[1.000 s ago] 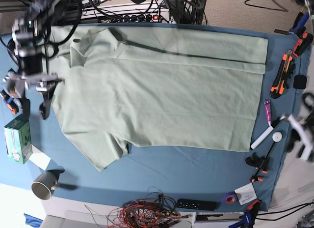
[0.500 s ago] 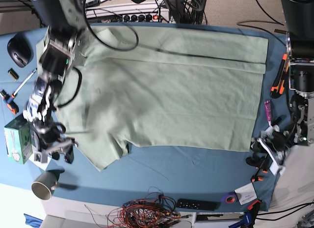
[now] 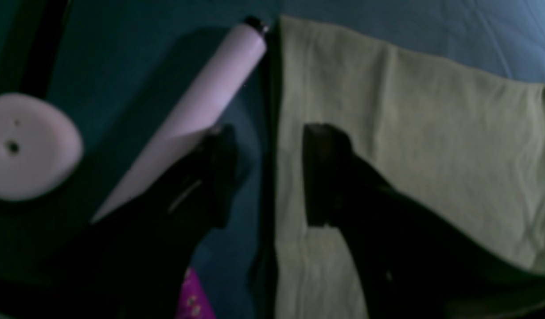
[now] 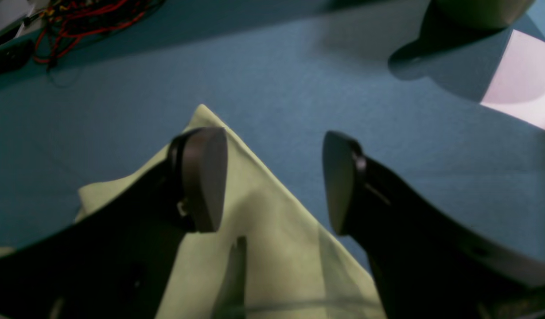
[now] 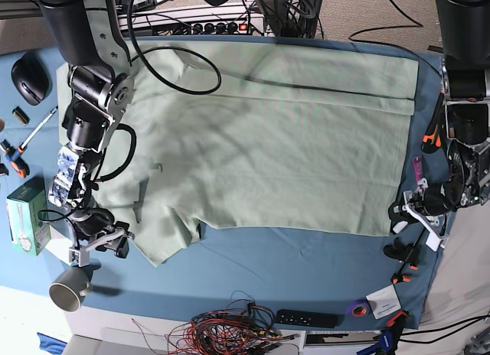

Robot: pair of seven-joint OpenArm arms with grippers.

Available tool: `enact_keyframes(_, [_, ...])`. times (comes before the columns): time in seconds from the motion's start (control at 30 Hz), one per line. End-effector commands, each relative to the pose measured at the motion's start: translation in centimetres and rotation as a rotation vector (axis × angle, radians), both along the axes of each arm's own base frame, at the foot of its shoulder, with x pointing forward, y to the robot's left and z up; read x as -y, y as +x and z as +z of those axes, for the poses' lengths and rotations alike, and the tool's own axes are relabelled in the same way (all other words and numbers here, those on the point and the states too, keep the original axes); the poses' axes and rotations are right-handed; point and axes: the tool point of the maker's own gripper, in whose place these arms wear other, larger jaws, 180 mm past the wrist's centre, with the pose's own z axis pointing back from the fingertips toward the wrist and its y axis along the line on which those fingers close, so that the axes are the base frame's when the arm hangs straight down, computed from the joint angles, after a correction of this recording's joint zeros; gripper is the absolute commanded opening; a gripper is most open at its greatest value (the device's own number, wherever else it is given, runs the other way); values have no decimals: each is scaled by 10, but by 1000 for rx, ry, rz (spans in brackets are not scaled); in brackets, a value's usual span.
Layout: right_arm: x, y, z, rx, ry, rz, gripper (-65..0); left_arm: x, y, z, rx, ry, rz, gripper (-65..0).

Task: Fold the T-shirt properly
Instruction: 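Move both grippers along the shirt sides to the hem corners, then grasp the hem corners with both grippers and lift them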

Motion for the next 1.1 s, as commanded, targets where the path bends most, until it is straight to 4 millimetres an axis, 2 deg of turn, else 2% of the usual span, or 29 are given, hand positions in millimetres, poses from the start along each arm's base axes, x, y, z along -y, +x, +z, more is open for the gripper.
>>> enact_keyframes(0.0, [9,15,33,92,-5,-16,-311,2,15,17,47,-4,-1,-416])
enact_keyframes(0.27, [9,14,33,90,-5,-16,-311,44,26,14,70,-24,-50,-417])
enact_keyframes(0.37, [10,11,29,84,-7,-18,-311,45,31,18,101,-29,-39,-437])
enact_keyframes(0.47, [13,6,20,72,-14,-24,-311,40,39,26,129,-1,-37,-511])
enact_keyframes(0.57, [26,-3,8,36,-46,-65,-311,40,47,38,158,3,-38,-650])
enact_keyframes(0.73, [53,-13,5,14,-97,-120,-311,48,59,61,228,-9,-93,-650])
enact_keyframes(0.93, [99,-29,8,-45,-198,-194,-306,48,62,65,237,-9,-93,-650])
enact_keyframes(1.0, [104,-35,3,-74,-198,-198,-281,48,62,65,237,-9,-93,-650])
enact_keyframes(1.07, [101,-39,-4,-86,-167,-193,-280,48,61,65,236,-6,-95,-650])
